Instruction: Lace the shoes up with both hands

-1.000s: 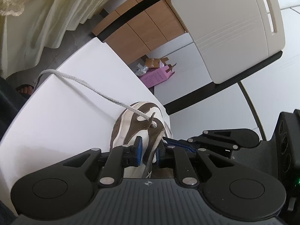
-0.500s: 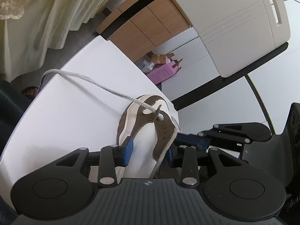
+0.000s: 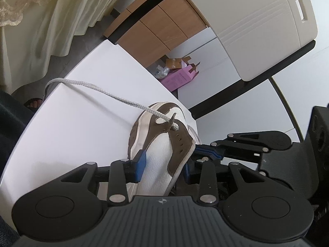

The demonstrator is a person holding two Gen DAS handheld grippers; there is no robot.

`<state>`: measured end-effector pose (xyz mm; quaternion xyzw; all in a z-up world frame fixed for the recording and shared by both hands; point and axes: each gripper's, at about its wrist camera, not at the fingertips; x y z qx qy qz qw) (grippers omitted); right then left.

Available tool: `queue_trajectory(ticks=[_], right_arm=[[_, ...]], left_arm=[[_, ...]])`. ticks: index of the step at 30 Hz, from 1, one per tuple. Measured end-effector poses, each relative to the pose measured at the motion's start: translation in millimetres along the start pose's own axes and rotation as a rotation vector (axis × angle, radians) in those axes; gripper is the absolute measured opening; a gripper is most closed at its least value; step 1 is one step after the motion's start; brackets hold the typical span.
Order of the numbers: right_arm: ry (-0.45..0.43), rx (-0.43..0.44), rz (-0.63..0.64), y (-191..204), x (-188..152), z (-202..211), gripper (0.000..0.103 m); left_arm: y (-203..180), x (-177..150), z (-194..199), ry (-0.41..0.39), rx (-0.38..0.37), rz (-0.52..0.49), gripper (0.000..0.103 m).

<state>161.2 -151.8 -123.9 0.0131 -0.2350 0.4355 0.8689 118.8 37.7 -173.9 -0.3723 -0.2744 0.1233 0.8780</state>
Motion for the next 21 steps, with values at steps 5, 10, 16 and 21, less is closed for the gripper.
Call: queue_trajectory(ticks=[5, 10, 16, 21], right_arm=[[-0.044, 0.044, -0.085, -8.8, -1.9, 4.6, 0.003], [-0.065, 0.062, -0.050, -2.9, -0.9, 8.5, 0.003], [-0.069, 0.030, -0.039, -5.7, 0.4, 1.2, 0.003], [-0.129, 0.088, -0.049, -6.9, -3.2, 5.7, 0.004]], left_arm=[[1.1, 0.2, -0.2, 0.002, 0.008, 0.004, 0.040], [1.6, 0.8, -0.8, 0.006, 0.006, 0.006, 0.040], [2.1, 1.0, 1.3, 0.007, 0.005, 0.008, 0.040], [5.2, 2.9, 8.9, 0.012, -0.012, 0.027, 0.040]])
Point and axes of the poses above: each gripper's, at about its wrist camera, not at the fingertips, and z roughly against the way its jaws point, y to its left, x to its top, and after that the axes turned 2 degrees about x, right-handed
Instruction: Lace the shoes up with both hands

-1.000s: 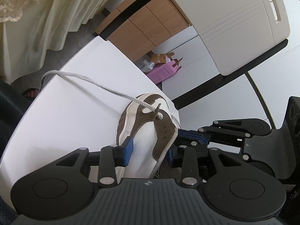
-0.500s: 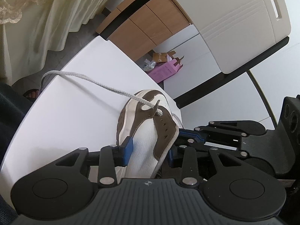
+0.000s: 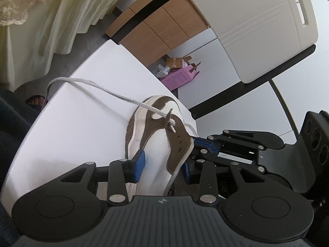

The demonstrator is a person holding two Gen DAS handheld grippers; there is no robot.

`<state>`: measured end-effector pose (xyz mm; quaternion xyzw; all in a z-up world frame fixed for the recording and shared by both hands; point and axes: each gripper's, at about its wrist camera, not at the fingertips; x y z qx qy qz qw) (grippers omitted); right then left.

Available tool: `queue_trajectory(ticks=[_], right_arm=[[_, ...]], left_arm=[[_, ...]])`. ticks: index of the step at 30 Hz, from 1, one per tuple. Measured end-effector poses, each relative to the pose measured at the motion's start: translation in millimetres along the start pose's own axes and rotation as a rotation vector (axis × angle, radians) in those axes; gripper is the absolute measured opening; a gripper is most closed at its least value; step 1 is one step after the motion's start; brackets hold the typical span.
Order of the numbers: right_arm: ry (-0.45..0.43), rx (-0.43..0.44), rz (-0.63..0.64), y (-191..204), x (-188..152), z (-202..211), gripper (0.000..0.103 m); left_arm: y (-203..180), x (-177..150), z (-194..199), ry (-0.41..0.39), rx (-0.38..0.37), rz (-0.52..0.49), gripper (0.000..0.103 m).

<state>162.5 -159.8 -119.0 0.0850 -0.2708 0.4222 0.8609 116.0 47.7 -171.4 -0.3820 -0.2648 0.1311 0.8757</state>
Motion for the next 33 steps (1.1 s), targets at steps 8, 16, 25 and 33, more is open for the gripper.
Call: queue_trajectory(ticks=[8, 16, 25, 33], right_arm=[[0.024, 0.002, 0.038, -6.4, 4.9, 8.0, 0.038], [0.082, 0.060, 0.076, -16.0, 9.4, 15.9, 0.019], [0.115, 0.074, 0.080, -9.8, 8.5, -5.6, 0.004], [0.063, 0.059, 0.026, -8.6, 7.7, -2.6, 0.003]], left_arm=[[9.6, 5.6, 17.0, -0.033, -0.064, 0.066, 0.058], [42.9, 19.0, 4.0, -0.051, -0.200, 0.311, 0.060], [60.9, 21.1, -22.2, -0.009, -0.247, 0.449, 0.053], [62.1, 19.6, -22.2, -0.013, -0.273, 0.469, 0.041]])
Point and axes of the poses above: each gripper's, at about its wrist camera, not at the fingertips, and z roughly against the way its jaws point, y to its left, x to its top, and after that the axes turned 2 degrees about x, right-handed
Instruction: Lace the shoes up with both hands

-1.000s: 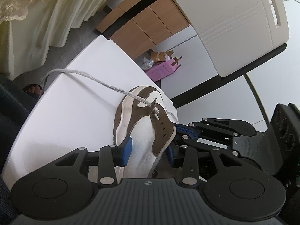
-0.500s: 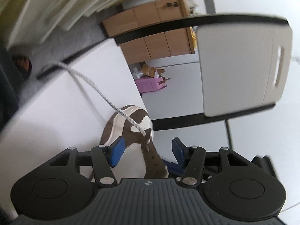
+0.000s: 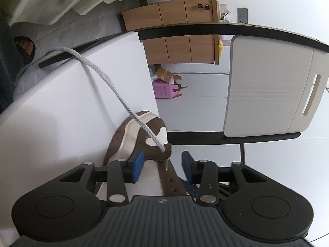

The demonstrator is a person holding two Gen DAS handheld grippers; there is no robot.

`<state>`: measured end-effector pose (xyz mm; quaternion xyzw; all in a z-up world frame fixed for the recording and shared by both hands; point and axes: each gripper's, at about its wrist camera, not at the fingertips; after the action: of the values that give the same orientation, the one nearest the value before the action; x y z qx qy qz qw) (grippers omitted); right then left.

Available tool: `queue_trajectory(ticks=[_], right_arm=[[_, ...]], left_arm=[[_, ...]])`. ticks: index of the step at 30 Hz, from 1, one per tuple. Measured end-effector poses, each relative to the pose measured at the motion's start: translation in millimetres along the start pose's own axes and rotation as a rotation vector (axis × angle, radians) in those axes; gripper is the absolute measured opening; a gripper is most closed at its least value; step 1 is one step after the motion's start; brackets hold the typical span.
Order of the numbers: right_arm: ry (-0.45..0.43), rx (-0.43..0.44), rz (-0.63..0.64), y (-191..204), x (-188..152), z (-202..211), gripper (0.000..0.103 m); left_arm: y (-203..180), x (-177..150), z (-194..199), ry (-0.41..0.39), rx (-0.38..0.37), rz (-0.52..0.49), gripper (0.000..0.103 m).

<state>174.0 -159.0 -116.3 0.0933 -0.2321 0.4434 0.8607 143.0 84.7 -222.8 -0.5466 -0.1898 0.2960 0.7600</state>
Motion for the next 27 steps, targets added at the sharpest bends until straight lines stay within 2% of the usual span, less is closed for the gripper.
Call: queue_trajectory(ticks=[3, 7, 11, 14, 15, 16, 17, 18, 20, 24, 27], right_arm=[[-0.007, 0.005, -0.025, -1.4, -0.9, 1.0, 0.003], [-0.003, -0.001, -0.040, -1.6, -1.2, 0.3, 0.003], [0.008, -0.011, -0.070, -1.2, -0.4, 0.7, 0.004], [0.027, -0.029, -0.001, 4.0, 1.8, 11.3, 0.005], [0.025, -0.012, -0.005, 2.9, 3.7, 16.9, 0.011], [0.023, 0.005, -0.010, 1.8, 5.6, 22.5, 0.022], [0.021, 0.022, -0.015, 0.6, 7.5, 28.1, 0.048], [0.019, 0.039, -0.020, -0.5, 9.4, 33.8, 0.053], [0.020, 0.086, -0.013, 1.6, 17.3, 38.2, 0.053], [0.045, 0.098, 0.016, 12.8, 36.8, 25.4, 0.053], [0.100, 0.062, 0.047, 18.8, 43.8, 7.2, 0.052]], left_arm=[[-0.6, -1.6, -2.8, 0.004, 0.004, -0.004, 0.036], [-5.2, -3.2, -3.5, 0.000, 0.007, -0.028, 0.013], [-13.6, -6.7, -1.6, -0.018, 0.033, -0.085, 0.006], [-16.4, -7.8, -0.4, -0.027, 0.051, -0.105, 0.003], [-17.3, -7.4, -1.4, -0.024, 0.055, -0.112, 0.003], [-19.4, -6.9, -1.8, -0.020, 0.063, -0.124, 0.003], [-21.3, -6.3, -2.6, -0.012, 0.069, -0.134, 0.003], [-23.3, -5.7, -3.3, -0.006, 0.076, -0.145, 0.003], [-26.6, -5.7, -3.1, -0.008, 0.090, -0.168, 0.003], [-31.3, -8.0, -1.9, -0.007, 0.096, -0.202, 0.002], [-33.4, -7.7, 0.6, -0.009, 0.093, -0.211, 0.002]])
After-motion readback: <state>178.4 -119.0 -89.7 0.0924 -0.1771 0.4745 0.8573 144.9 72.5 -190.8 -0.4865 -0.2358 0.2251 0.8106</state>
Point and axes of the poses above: each gripper's, at about its wrist camera, not at the fingertips, and z roughly against the way its jaws point, y to its left, x to its top, and after that the axes turned 2 degrees about x, right-handed
